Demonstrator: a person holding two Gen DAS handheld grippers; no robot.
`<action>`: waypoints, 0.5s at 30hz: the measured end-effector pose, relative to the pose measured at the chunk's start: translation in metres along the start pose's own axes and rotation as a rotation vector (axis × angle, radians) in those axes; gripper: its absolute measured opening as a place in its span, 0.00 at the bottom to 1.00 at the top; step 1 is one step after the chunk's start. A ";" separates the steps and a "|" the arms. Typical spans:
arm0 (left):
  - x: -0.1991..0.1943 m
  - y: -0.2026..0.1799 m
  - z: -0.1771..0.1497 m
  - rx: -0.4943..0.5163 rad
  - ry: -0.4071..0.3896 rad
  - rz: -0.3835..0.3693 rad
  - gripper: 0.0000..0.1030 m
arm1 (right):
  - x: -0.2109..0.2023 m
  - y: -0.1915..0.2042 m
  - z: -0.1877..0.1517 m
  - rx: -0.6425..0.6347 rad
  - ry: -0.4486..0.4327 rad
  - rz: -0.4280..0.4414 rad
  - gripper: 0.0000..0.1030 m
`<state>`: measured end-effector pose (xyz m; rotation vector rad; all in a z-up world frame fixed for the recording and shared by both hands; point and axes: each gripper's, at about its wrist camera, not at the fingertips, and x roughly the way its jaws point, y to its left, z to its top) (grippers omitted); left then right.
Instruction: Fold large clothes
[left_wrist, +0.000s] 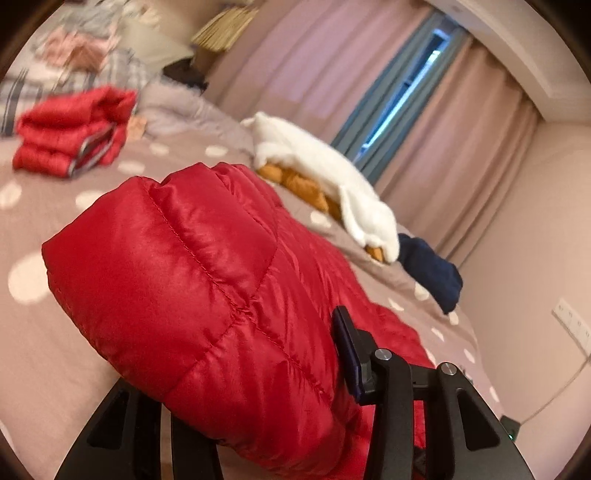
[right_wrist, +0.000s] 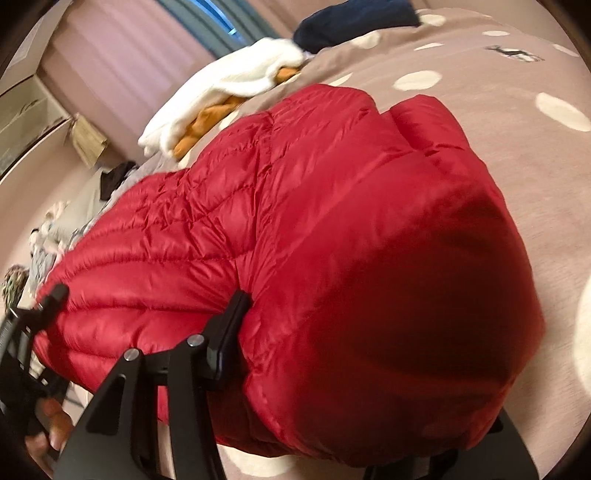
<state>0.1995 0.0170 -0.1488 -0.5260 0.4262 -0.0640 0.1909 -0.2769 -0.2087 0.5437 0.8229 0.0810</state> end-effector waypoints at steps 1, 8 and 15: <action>-0.002 -0.004 0.001 0.019 -0.009 -0.016 0.43 | 0.002 0.003 0.000 -0.016 0.008 -0.003 0.49; -0.012 -0.042 -0.008 0.198 -0.019 -0.076 0.43 | 0.009 0.006 0.000 -0.040 0.016 -0.025 0.50; -0.007 -0.058 -0.014 0.119 0.057 -0.308 0.48 | 0.012 0.007 0.001 -0.051 0.020 -0.027 0.49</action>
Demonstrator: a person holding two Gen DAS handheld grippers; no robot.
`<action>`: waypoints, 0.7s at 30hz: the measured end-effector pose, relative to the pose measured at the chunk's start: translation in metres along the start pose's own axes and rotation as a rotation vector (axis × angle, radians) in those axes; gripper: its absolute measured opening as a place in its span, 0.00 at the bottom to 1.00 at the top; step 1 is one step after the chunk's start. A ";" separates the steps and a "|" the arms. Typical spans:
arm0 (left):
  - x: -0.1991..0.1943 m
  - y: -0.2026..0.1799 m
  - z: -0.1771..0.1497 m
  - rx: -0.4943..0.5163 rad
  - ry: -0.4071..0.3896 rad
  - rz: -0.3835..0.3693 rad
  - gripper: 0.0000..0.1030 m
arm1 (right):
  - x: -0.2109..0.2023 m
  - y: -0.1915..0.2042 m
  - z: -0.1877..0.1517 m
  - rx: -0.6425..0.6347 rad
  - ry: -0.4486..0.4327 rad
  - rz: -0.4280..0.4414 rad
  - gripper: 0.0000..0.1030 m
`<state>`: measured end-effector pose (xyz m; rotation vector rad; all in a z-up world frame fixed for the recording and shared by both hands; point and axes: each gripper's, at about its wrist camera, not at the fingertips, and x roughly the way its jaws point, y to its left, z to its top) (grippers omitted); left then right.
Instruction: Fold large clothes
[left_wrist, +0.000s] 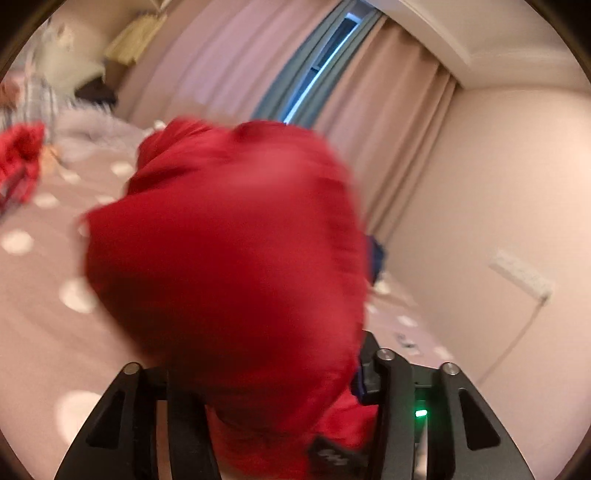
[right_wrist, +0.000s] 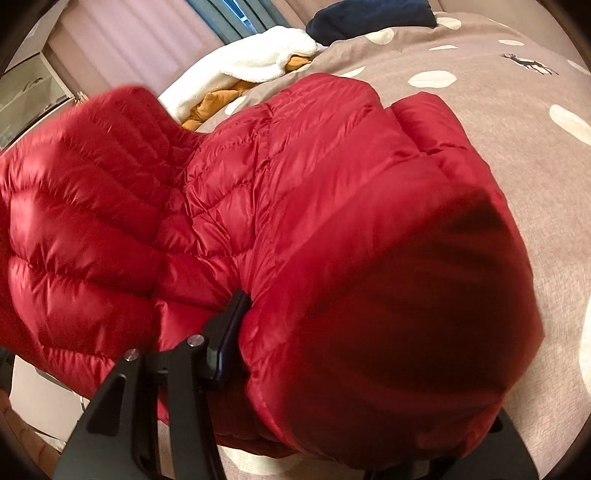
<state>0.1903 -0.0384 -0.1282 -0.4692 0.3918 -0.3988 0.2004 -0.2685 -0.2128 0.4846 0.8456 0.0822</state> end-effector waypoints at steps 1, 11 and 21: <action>0.004 -0.001 -0.002 -0.019 0.014 -0.025 0.48 | 0.000 0.000 0.000 0.001 -0.001 0.002 0.49; 0.048 0.000 -0.024 -0.048 0.155 -0.093 0.50 | -0.001 0.002 0.000 -0.004 -0.006 -0.002 0.49; 0.050 0.002 -0.023 -0.081 0.167 -0.089 0.50 | -0.006 0.001 -0.005 0.001 -0.014 0.010 0.54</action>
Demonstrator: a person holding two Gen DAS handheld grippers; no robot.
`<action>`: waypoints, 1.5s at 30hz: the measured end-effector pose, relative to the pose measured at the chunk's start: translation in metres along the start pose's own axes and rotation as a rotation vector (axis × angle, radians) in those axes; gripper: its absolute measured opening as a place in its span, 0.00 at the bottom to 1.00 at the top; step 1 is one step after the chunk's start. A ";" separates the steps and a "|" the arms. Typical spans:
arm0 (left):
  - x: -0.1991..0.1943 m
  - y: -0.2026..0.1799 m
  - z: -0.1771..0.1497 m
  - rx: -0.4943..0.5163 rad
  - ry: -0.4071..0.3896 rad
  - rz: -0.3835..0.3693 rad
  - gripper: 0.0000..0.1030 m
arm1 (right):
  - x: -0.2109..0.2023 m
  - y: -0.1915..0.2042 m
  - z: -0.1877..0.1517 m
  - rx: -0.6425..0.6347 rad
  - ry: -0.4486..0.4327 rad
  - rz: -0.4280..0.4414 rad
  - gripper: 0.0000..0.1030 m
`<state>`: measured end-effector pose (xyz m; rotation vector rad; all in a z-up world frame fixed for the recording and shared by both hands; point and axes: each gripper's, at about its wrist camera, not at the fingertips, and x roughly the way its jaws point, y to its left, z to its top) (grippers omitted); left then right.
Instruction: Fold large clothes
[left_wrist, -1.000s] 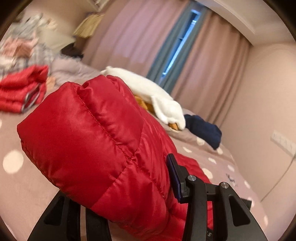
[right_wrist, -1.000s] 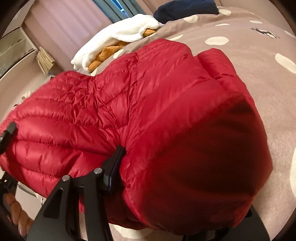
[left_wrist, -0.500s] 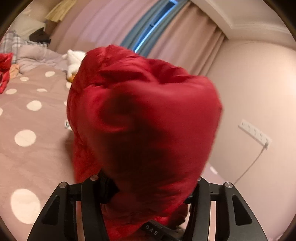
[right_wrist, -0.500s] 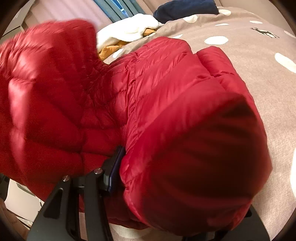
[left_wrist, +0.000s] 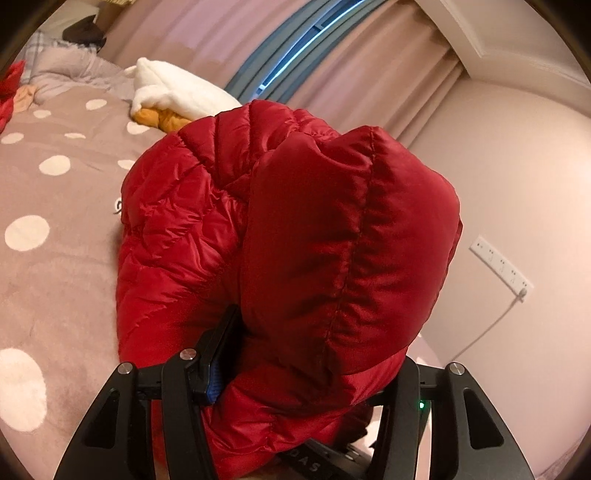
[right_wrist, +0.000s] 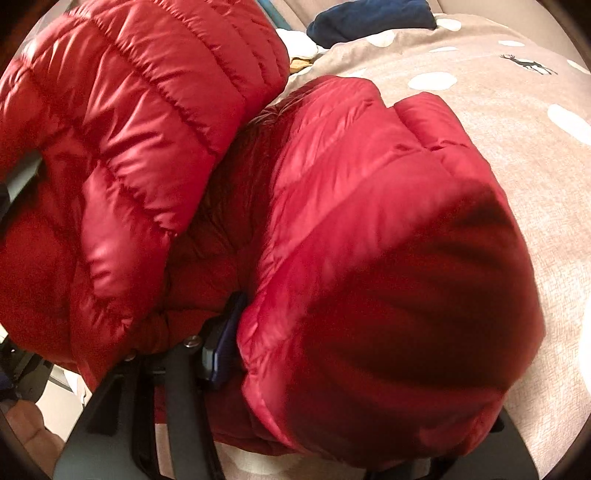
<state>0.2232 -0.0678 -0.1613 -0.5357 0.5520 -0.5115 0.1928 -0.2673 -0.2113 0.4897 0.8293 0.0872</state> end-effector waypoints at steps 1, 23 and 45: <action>-0.003 0.002 0.002 -0.012 -0.002 -0.006 0.50 | -0.001 -0.001 0.000 0.004 -0.004 0.000 0.56; 0.000 -0.003 0.004 -0.015 0.007 0.012 0.50 | -0.022 -0.014 0.007 0.065 -0.114 -0.206 0.90; 0.056 -0.029 0.001 0.217 0.219 0.082 0.58 | -0.164 0.023 0.078 -0.122 -0.515 -0.422 0.93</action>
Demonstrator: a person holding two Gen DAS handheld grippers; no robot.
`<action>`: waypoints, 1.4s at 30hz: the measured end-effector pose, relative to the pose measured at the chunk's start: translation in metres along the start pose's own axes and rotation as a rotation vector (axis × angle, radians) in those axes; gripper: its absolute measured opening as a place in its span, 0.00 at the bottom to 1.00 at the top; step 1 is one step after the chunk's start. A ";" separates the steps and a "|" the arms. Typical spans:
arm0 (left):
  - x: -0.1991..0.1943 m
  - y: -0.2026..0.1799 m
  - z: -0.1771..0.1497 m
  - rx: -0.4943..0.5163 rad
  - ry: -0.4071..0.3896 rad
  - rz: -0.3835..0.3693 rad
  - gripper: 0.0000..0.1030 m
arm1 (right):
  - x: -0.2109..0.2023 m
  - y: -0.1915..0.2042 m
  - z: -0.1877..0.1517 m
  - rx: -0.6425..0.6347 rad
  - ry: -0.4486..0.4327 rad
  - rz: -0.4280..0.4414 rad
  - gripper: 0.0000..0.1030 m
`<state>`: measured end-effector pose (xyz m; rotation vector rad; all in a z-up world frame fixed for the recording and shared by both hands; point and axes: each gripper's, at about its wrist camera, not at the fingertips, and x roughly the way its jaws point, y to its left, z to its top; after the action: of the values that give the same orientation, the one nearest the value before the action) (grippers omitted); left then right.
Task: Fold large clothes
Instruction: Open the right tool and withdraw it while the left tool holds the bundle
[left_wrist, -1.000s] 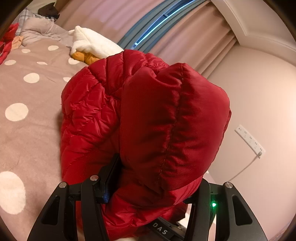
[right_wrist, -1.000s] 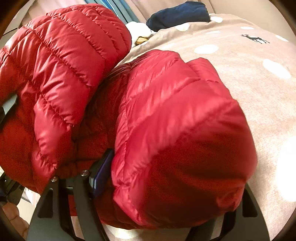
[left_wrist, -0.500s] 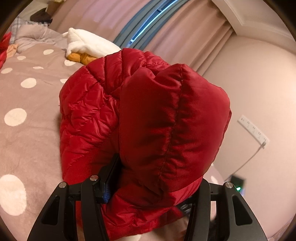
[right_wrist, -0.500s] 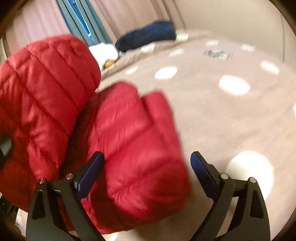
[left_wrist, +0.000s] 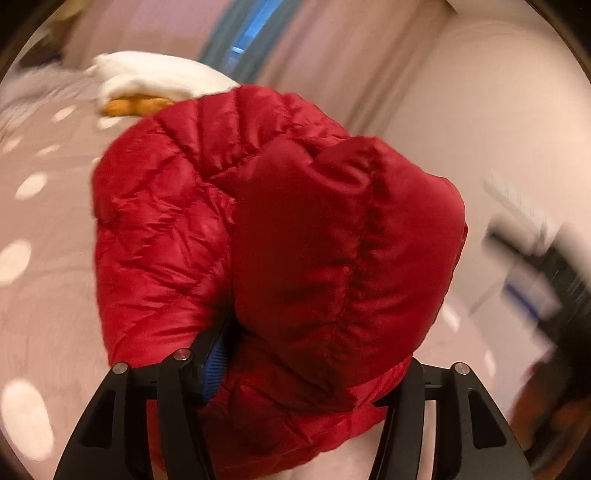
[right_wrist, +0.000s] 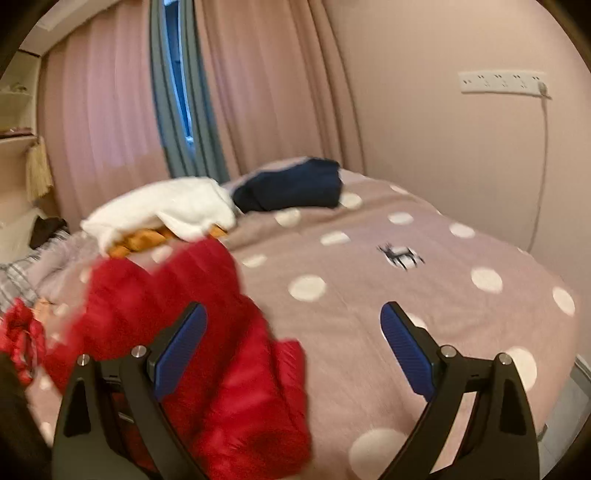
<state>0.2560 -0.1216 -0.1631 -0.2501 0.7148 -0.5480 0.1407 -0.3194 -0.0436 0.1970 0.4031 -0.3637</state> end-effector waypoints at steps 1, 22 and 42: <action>0.008 -0.005 -0.002 0.057 0.031 -0.004 0.60 | -0.003 0.001 0.007 0.007 -0.008 0.019 0.93; 0.044 -0.047 -0.024 0.243 0.042 0.043 0.66 | -0.014 0.000 0.021 -0.006 0.020 -0.031 0.95; -0.033 -0.083 -0.019 -0.005 -0.200 0.298 0.66 | -0.046 0.000 0.010 -0.058 0.043 -0.016 0.95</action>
<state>0.1900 -0.1730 -0.1256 -0.1955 0.5463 -0.2329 0.1045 -0.3075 -0.0154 0.1457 0.4570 -0.3636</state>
